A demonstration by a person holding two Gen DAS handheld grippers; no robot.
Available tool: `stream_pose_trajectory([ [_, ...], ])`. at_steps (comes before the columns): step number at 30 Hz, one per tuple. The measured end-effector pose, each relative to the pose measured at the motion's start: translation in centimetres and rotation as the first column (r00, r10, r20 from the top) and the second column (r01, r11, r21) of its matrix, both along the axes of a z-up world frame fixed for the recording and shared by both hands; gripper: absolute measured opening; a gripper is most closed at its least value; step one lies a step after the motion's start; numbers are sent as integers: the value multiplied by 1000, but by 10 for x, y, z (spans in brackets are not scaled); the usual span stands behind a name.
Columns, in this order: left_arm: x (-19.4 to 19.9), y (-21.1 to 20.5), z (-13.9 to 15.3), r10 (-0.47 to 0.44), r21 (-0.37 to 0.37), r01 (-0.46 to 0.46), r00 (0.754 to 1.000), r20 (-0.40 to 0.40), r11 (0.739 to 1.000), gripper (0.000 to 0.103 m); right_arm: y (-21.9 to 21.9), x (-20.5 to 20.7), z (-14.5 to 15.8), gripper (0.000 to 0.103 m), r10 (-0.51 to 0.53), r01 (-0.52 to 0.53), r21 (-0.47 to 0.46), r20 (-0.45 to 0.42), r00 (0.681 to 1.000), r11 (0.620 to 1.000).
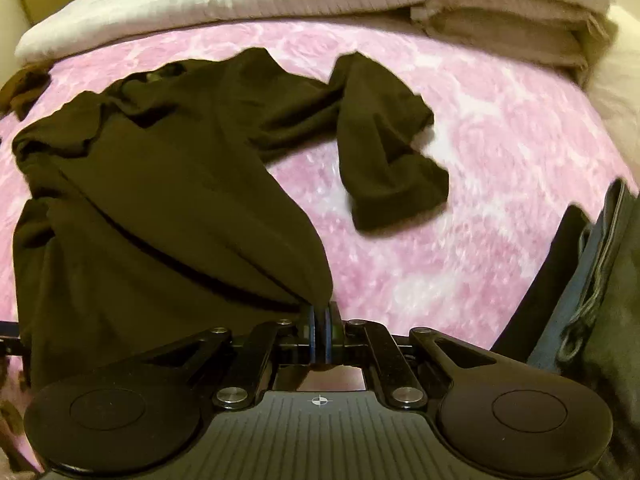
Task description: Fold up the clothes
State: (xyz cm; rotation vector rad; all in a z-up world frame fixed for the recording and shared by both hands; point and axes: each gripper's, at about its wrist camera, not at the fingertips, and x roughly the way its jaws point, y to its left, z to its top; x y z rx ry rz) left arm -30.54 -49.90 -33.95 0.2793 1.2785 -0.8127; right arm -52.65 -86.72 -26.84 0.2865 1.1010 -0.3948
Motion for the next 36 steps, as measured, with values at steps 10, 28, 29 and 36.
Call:
stream_pose_trajectory([
  [10, 28, 99, 89, -77, 61, 71, 992, 95, 996, 0, 18, -3, 22, 2, 47, -48, -19, -70, 996, 999],
  [28, 37, 180, 40, -81, 174, 85, 996, -30, 981, 1, 61, -28, -27, 55, 9, 1, 177, -56, 998, 984],
  [29, 39, 180, 39, -83, 174, 87, 996, -34, 981, 1, 61, -36, -29, 56, 6, 3, 202, -43, 999, 979],
  [36, 37, 169, 36, -148, 205, 155, 988, -48, 966, 1, 78, -37, -54, 56, 164, -170, 225, 42, 986, 960],
])
